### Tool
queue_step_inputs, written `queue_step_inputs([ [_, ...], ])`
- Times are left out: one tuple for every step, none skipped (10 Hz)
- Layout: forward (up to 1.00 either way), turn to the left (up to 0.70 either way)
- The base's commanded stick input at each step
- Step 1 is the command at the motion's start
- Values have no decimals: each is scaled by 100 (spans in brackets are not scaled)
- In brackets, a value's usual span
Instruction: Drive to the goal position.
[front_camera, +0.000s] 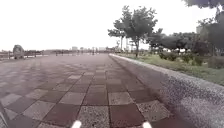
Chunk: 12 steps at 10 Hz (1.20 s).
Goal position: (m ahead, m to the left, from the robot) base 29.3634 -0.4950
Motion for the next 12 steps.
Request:
queue_step_inputs([
  [0, 0],
  [0, 0],
  [0, 0],
  [0, 0],
  [0, 4],
  [0, 6],
  [0, 0],
  [0, 0],
  [0, 0],
  [0, 0],
  [0, 13],
  [0, 70],
])
